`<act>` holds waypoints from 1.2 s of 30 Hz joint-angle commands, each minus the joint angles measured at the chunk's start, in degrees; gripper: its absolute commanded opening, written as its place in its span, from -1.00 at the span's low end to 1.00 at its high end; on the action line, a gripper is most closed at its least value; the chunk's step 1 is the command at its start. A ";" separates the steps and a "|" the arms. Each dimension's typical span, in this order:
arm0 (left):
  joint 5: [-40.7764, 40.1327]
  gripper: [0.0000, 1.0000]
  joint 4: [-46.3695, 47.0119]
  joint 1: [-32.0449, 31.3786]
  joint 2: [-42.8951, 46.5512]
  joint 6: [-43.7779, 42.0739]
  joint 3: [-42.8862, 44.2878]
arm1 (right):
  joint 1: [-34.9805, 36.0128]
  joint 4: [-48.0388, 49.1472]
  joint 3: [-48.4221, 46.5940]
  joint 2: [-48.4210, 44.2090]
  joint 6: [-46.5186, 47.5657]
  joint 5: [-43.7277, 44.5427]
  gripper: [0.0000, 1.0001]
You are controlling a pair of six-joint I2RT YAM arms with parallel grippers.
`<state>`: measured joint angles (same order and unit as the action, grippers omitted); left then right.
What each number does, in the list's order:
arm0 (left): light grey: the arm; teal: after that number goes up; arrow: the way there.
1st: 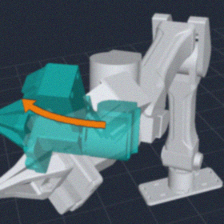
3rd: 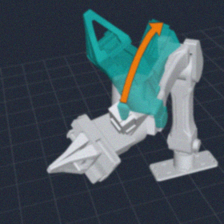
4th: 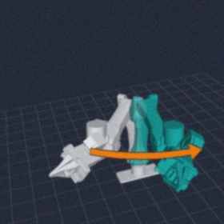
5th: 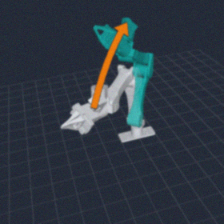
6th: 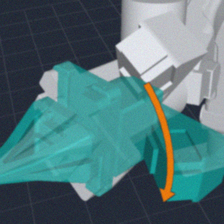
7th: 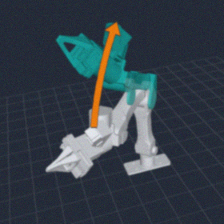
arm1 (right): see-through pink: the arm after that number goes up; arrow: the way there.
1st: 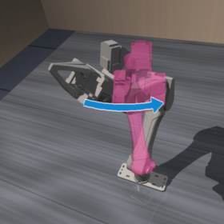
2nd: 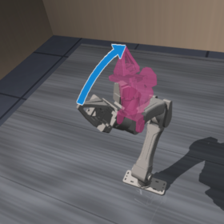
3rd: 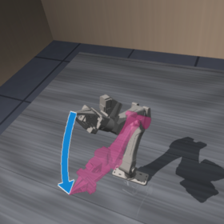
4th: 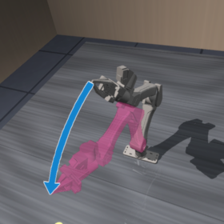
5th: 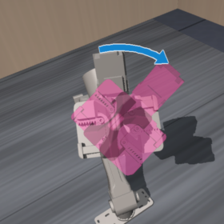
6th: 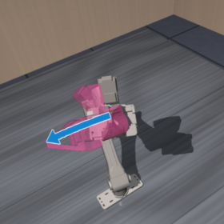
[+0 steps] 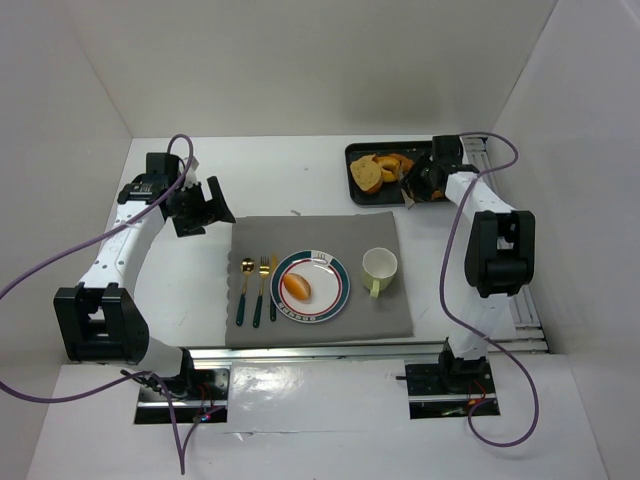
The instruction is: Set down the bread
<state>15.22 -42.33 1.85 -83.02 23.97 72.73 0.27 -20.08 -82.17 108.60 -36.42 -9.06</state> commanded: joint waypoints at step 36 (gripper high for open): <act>-2.22 0.98 0.23 0.35 3.04 0.29 3.56 | 27.11 -26.06 6.31 -31.17 23.42 -8.08 -0.44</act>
<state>14.04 -42.37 1.85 -81.89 24.08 74.08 21.41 -41.41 -76.95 77.43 -15.46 -14.17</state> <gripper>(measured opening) 0.992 0.316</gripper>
